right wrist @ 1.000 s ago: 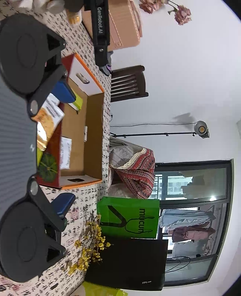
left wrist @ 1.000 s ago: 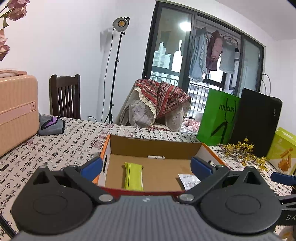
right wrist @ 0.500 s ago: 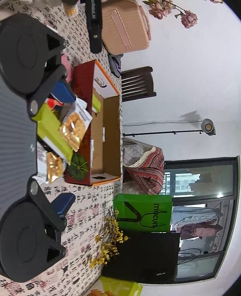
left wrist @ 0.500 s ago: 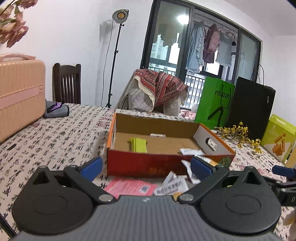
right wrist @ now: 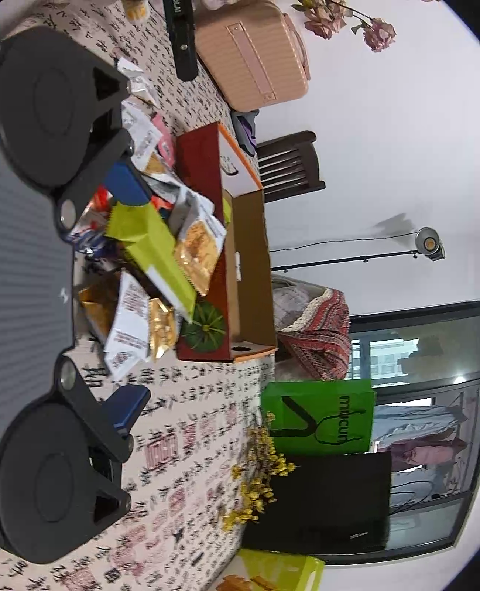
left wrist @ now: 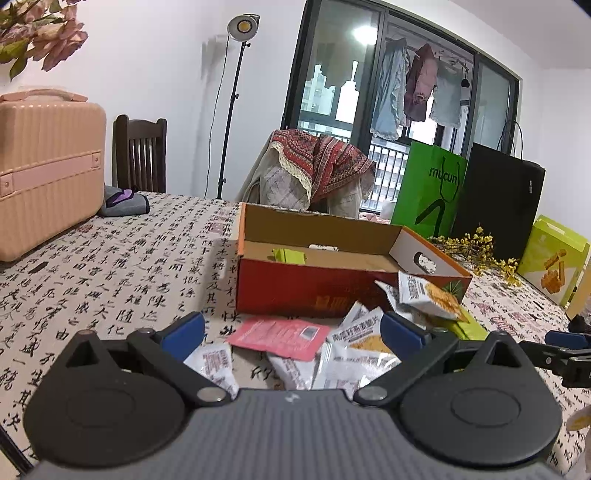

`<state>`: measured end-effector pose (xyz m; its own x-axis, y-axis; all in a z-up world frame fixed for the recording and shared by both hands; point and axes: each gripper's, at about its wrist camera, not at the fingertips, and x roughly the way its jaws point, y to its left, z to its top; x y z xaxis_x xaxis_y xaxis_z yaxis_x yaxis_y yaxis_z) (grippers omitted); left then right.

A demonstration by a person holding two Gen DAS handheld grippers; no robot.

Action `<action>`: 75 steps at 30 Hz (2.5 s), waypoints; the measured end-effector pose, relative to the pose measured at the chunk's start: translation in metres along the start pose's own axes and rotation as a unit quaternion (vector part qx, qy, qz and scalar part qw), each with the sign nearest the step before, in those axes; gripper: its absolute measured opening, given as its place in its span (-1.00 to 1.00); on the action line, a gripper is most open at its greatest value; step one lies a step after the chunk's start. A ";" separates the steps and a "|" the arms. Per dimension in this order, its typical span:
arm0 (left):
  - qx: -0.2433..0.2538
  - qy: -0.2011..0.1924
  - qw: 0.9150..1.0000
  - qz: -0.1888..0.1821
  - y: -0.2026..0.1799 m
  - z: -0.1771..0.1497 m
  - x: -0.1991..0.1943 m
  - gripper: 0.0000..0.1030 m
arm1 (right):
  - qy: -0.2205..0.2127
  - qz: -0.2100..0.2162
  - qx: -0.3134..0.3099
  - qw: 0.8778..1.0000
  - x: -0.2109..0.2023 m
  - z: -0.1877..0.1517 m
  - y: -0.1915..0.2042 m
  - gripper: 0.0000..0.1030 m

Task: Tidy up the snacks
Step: 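Withdraw both tools from the box back toward the snack pile, then grasp a white snack packet with the right gripper and lift it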

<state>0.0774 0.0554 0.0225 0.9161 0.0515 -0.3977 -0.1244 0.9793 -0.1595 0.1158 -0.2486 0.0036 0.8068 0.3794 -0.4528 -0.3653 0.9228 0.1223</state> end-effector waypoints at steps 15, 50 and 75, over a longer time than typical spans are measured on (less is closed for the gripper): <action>-0.013 0.013 1.000 0.010 0.017 -0.010 -0.002 1.00 | 0.016 -0.028 0.007 0.999 0.005 -0.013 -0.009 1.00; -0.028 0.020 0.999 0.014 0.029 -0.013 0.004 1.00 | 0.101 -0.063 0.001 0.993 0.093 0.010 -0.016 0.20; -0.022 0.122 0.985 0.120 0.037 -0.017 0.052 1.00 | -0.038 -0.045 0.019 0.998 0.006 -0.006 -0.023 -0.05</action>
<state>0.1139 0.0913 -0.0198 0.7398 0.2274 -0.6332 -0.3486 0.9345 -0.0716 0.1263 -0.2686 -0.0066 0.8690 0.2966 -0.3961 -0.2725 0.9550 0.1171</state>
